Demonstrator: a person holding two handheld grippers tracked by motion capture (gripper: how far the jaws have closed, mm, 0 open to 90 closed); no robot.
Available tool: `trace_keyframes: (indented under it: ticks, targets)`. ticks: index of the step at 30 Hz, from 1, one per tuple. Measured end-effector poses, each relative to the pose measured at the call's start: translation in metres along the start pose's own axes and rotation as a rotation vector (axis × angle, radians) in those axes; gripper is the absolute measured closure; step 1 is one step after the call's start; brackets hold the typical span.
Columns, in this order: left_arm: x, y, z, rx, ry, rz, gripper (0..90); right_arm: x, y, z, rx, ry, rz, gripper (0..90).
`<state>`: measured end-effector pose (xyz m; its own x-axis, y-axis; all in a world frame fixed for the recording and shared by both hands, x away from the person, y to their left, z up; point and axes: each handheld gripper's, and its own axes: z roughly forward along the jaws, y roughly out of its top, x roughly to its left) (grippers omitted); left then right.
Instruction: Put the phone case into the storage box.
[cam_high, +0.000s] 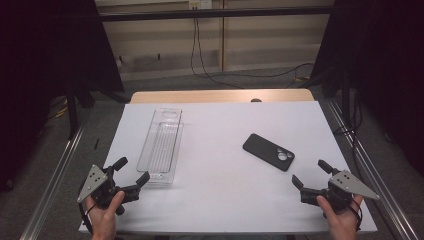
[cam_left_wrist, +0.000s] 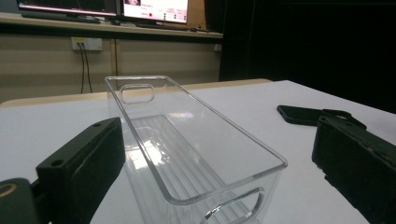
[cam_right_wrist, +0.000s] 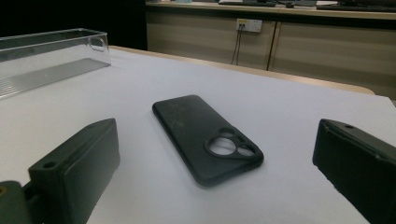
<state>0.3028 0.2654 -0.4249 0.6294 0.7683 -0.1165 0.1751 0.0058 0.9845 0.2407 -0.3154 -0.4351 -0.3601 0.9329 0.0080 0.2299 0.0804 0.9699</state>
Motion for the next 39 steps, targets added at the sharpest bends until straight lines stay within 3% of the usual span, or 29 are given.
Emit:
trace_keyframes:
  ticks: [3, 8, 12, 28, 39]
  targets:
    - [0.0, 0.001, 0.002, -0.004, 0.009, -0.006, 2.7, -0.001, -0.001, 0.0, 0.003, 0.01, 0.006, 0.7]
    - [0.001, -0.001, 0.003, 0.032, 0.032, -0.013, 3.3, 0.0, -0.001, -0.001, -0.004, 0.02, -0.001, 0.5]
    - [0.002, -0.002, 0.003, 0.024, 0.026, -0.031, 3.3, 0.002, -0.001, 0.001, -0.002, 0.023, 0.001, 0.5]
    - [0.002, -0.001, 0.002, 0.034, 0.015, -0.035, 3.5, 0.011, 0.004, 0.011, -0.005, 0.049, 0.0, 0.2]
    - [0.003, -0.002, 0.001, 0.037, 0.018, -0.032, 3.5, 0.012, 0.015, 0.03, -0.021, 0.064, -0.008, 0.7]
